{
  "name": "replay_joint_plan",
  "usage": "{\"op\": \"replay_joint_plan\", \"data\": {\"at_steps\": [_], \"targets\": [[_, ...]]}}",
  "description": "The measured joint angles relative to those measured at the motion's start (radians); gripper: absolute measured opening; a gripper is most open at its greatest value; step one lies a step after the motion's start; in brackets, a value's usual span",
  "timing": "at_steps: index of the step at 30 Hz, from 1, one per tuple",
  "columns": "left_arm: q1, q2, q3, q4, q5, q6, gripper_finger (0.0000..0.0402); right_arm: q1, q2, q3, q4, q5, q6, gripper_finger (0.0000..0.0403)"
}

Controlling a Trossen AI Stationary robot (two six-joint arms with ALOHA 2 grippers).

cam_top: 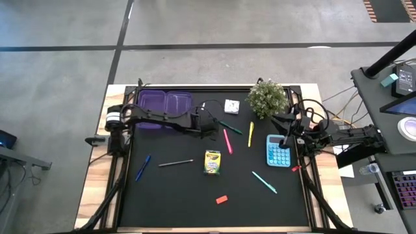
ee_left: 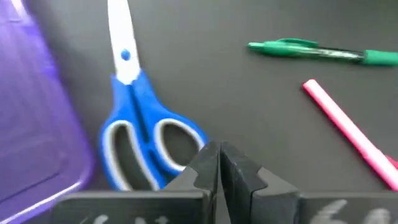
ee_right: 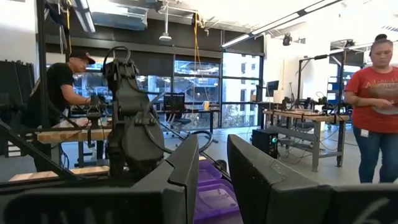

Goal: Pack school essentials
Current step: Put the blue scissor into the purple supply box

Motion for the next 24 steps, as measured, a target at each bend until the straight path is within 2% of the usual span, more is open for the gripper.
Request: {"op": "replay_joint_plan", "data": {"at_steps": [4, 15, 18, 24], "targets": [[0.015, -0.02, -0.01, -0.011, -0.063, -0.016, 0.0, 0.0, 0.005, 0.0, -0.002, 0.001, -0.004, 0.0077], [0.02, 0.016, -0.027, -0.009, -0.063, -0.015, 0.0003, 0.0, 0.011, 0.0, -0.012, 0.001, -0.018, 0.0077], [0.02, 0.016, -0.036, -0.007, -0.063, -0.017, 0.0025, 0.0, 0.012, 0.0, -0.013, 0.001, -0.018, 0.0077], [0.021, 0.016, -0.042, -0.006, -0.063, -0.024, 0.0104, 0.0, 0.011, 0.0, -0.013, 0.001, -0.024, 0.0077]]}}
